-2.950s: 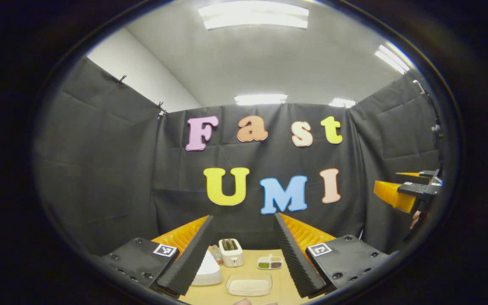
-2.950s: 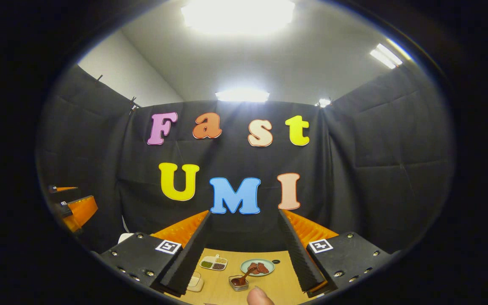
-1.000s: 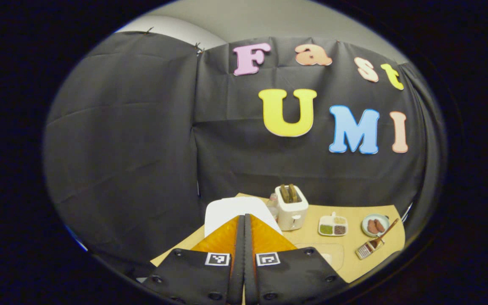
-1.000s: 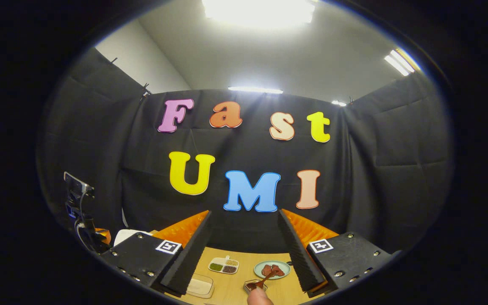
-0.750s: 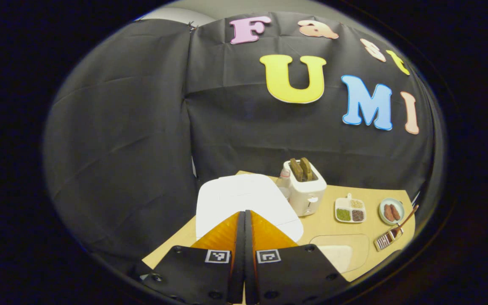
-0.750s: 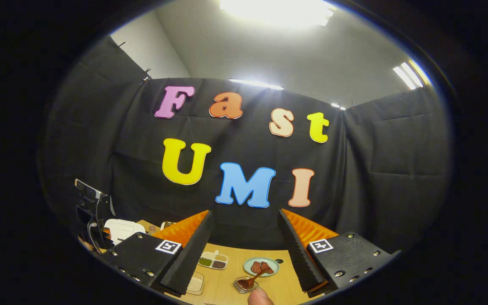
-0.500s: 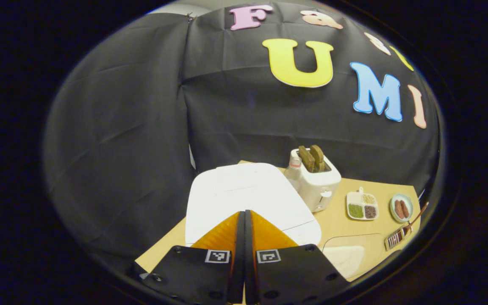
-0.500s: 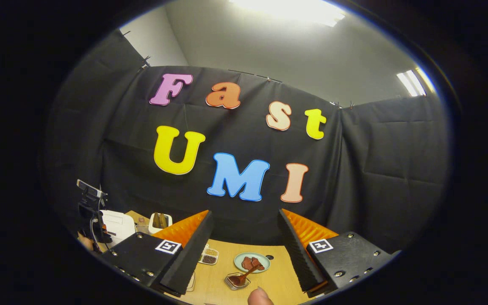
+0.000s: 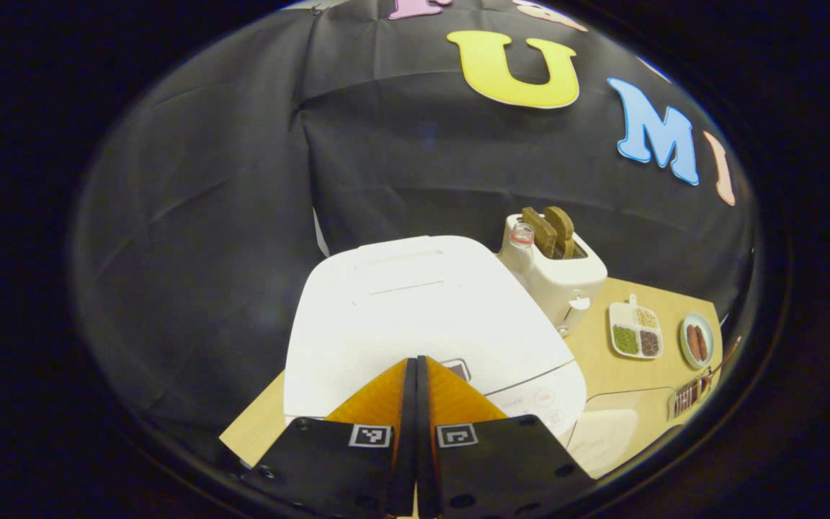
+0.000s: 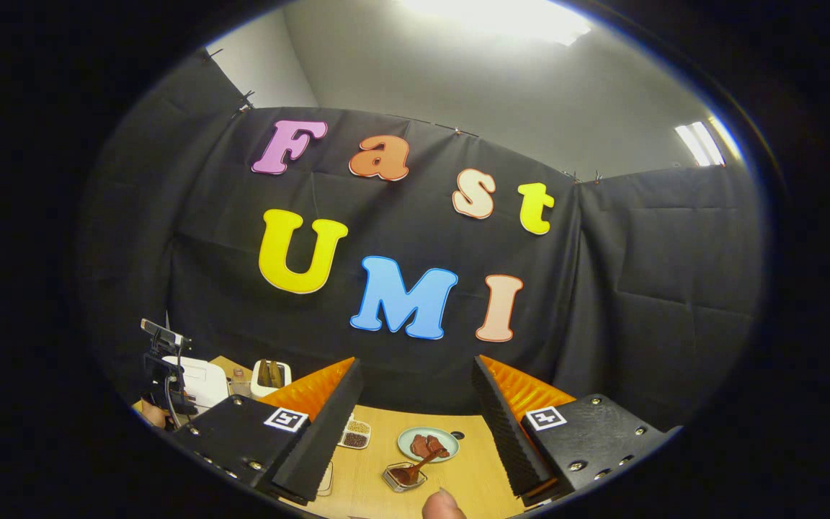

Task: Close the left gripper, press the button to open the rice cooker; take a wooden spoon from the chopstick holder with the right hand, scoop a spoonful of rice and pour it into the rice cooker, then put the wooden spoon back into the chopstick holder.

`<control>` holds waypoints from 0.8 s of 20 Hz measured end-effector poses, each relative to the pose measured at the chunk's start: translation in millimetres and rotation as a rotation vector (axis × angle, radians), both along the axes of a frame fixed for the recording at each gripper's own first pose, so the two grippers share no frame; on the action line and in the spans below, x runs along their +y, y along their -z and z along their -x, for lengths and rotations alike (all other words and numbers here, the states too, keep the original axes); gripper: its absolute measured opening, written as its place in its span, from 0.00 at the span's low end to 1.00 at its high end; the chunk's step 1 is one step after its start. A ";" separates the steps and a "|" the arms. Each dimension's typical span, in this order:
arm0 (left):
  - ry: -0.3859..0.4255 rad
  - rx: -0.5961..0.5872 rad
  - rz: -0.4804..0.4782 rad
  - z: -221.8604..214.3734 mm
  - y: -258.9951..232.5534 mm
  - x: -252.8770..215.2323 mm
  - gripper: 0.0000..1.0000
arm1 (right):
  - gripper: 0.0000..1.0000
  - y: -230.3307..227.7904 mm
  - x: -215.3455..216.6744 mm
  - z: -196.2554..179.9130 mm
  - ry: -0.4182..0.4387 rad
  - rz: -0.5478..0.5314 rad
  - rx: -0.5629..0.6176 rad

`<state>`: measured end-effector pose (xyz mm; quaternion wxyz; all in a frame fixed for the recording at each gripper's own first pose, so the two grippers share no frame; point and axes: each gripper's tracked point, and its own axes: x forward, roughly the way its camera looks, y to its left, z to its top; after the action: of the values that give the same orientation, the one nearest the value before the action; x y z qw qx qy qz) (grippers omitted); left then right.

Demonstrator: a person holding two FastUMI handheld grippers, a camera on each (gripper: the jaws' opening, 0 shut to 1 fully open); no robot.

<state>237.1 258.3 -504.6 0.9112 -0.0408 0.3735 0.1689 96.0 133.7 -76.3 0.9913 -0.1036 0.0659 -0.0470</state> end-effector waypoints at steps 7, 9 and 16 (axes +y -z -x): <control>-0.020 -0.246 -0.025 -37.4 -98.0 23.9 0.10 | 0.94 -3.5 15.1 13.9 -0.037 0.002 -0.012; -0.026 -0.292 -0.029 -44.3 -120.4 32.4 0.09 | 0.94 -6.4 15.1 19.2 -0.043 0.013 -0.024; -0.025 -0.358 -0.049 -42.5 -155.9 39.3 0.09 | 0.94 -7.1 0.9 35.4 -0.024 0.017 -0.042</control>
<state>279.6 297.6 -348.7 0.9617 -0.0529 0.2005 0.1794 60.6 134.6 -69.2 0.9921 -0.1116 0.0434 -0.0379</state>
